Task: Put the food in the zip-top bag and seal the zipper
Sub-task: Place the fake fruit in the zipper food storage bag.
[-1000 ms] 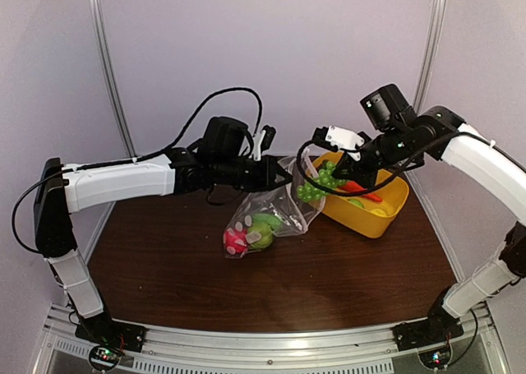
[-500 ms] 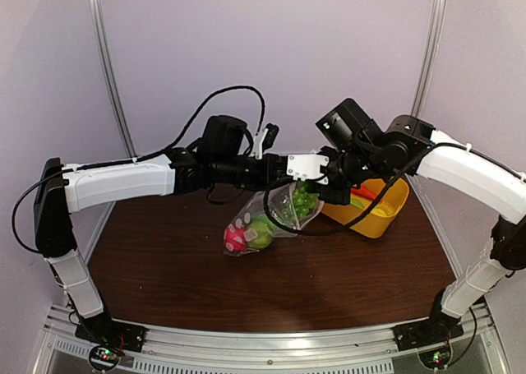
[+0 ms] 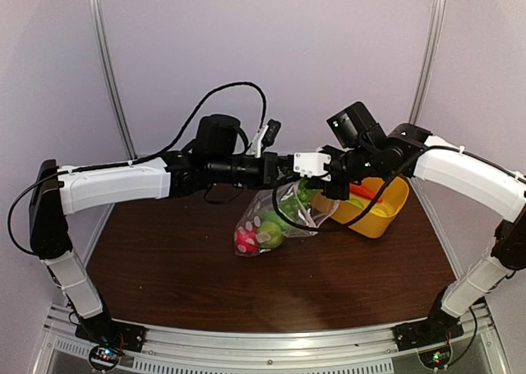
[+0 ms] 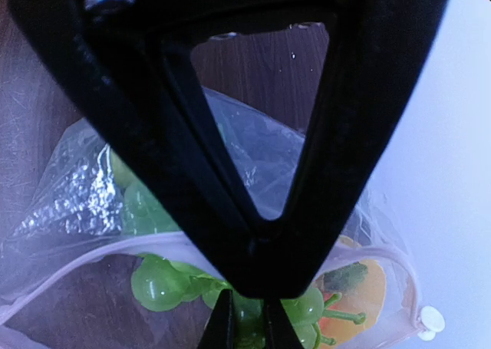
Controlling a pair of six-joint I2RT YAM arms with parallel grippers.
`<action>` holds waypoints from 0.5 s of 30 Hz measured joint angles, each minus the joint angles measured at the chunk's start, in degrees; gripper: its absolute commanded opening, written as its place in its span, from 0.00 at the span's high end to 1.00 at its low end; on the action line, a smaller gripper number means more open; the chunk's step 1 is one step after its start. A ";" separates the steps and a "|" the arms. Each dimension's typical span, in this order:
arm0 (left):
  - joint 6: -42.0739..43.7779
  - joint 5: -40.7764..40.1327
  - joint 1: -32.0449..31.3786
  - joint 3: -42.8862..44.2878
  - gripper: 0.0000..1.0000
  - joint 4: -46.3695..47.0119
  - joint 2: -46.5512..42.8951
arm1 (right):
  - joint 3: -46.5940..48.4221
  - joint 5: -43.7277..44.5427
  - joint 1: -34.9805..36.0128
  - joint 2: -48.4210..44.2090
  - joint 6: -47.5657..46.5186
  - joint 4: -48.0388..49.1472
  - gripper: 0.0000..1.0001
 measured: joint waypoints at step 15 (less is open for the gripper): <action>0.07 0.57 -0.07 -2.29 1.00 2.03 -1.68 | -3.04 -3.17 -2.23 0.42 6.88 8.37 0.50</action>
